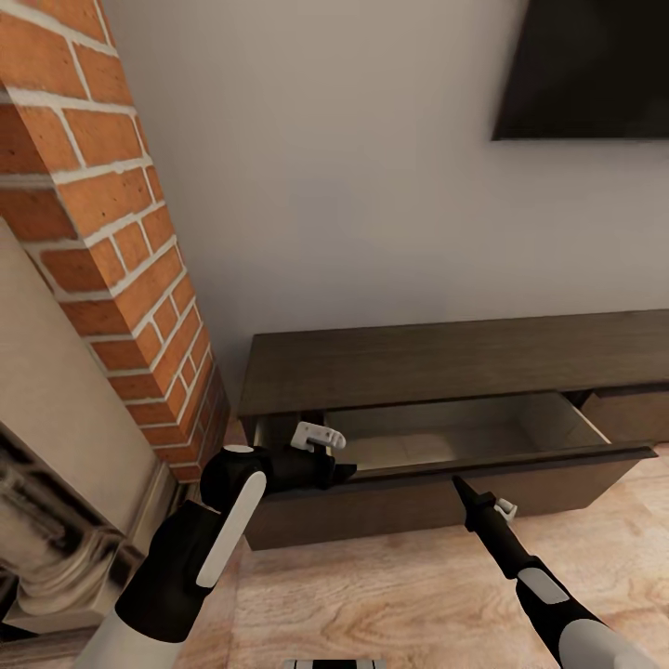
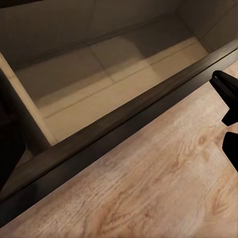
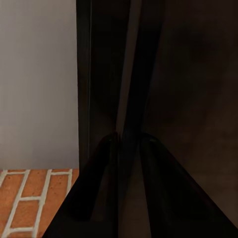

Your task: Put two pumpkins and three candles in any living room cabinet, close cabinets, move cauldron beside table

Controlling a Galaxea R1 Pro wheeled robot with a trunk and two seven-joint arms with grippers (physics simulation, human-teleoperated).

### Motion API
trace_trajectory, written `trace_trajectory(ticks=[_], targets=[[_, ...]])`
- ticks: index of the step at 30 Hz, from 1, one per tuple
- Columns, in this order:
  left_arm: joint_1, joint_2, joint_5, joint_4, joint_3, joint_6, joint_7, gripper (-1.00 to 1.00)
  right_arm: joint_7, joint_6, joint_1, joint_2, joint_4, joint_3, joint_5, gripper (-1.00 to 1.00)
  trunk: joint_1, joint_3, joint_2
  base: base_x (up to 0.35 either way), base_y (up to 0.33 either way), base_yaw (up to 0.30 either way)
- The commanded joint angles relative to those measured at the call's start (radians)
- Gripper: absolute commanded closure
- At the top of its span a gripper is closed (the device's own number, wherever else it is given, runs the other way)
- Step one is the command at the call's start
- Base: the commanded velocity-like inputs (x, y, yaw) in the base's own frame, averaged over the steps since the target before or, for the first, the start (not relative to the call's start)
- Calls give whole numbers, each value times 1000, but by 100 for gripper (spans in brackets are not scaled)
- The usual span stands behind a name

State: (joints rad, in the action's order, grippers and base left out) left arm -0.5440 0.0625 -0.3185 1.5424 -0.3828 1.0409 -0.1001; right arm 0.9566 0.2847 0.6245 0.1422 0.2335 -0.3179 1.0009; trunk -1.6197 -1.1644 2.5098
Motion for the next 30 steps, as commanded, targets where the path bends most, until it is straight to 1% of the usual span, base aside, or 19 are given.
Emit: trace_trajectory(ticks=[1, 20, 30], targets=[[-1, 0, 10, 1, 1, 4, -10, -100, 5, 7, 0, 0, -3, 8, 1, 100, 0, -1, 0, -47, 0, 0], [-1, 0, 10, 1, 1, 4, -10, -100, 5, 7, 0, 0, -2, 9, 1, 100, 0, -1, 0, -113, 0, 0], [-1, 0, 10, 1, 1, 4, -10, -100, 5, 7, 0, 0, -2, 10, 1, 100, 0, -1, 0, -41, 0, 0]])
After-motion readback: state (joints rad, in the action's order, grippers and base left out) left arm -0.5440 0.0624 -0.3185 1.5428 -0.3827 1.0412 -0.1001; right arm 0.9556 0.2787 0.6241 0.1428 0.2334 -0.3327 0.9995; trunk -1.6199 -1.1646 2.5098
